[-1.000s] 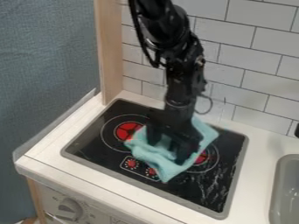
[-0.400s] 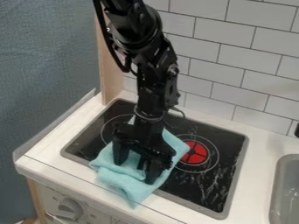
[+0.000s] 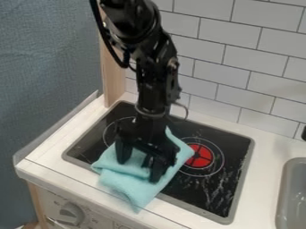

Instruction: Move the cloth to the center of the burner

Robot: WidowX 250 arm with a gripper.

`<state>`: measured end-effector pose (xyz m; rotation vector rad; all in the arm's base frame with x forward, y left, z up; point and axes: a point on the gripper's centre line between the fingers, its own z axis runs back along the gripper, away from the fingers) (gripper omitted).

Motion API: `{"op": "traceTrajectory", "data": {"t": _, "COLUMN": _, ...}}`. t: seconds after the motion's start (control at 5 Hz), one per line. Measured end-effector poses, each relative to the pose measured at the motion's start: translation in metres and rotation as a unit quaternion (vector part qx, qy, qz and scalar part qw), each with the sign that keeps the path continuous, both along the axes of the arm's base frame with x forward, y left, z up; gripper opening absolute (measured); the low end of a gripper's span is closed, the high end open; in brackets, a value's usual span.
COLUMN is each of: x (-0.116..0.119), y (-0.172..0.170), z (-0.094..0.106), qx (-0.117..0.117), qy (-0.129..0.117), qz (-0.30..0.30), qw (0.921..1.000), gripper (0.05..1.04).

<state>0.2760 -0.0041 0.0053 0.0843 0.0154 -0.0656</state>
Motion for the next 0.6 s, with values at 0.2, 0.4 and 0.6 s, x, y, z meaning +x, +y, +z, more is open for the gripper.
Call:
{"op": "traceTrajectory", "data": {"t": 0.2, "x": 0.004, "y": 0.002, "z": 0.021, "qx": 0.010, "qy": -0.020, "qz": 0.004, "qw": 0.9997, "gripper": 0.999}}
{"op": "traceTrajectory", "data": {"t": 0.4, "x": 0.010, "y": 0.000, "z": 0.053, "qx": 0.016, "qy": -0.069, "qz": 0.002, "qw": 0.9975, "gripper": 0.998}}
{"op": "traceTrajectory", "data": {"t": 0.6, "x": 0.009, "y": -0.001, "z": 0.083, "qx": 0.018, "qy": -0.106, "qz": -0.007, "qw": 0.9942, "gripper": 0.998}}
